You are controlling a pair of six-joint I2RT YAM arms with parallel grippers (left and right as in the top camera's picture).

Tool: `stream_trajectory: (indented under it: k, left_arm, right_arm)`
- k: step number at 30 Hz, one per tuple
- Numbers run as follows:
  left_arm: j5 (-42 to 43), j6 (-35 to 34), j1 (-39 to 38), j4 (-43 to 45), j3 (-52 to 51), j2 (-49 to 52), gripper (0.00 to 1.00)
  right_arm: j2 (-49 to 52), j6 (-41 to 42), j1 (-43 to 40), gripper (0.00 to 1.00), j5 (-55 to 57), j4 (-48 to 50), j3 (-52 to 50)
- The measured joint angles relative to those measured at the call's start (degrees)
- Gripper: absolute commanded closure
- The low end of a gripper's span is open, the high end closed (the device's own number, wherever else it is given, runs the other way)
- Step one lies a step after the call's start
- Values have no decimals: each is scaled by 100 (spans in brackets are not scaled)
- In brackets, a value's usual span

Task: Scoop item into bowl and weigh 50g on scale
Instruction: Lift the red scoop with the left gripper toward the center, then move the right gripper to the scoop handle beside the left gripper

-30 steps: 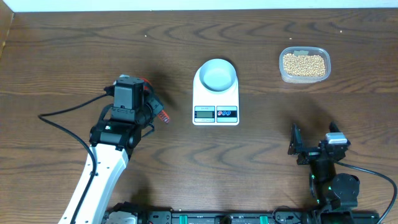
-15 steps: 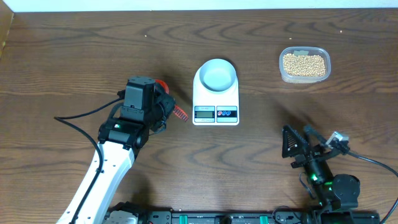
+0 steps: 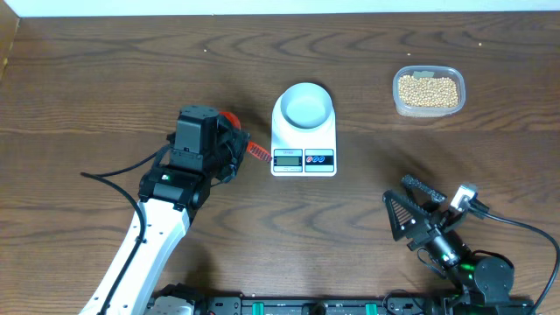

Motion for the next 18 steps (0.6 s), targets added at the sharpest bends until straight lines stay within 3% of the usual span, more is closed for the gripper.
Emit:
stream_trajectory:
  k: [9,18]
  left_arm:
    - [50,-332,0,164,0,0,93]
    - [68,-431,2,326,0,0,93]
  right_arm:
    - [306,-28,0,1,-507,-122,59]
    - [2406,-1150,269,1,-977,-219,1718]
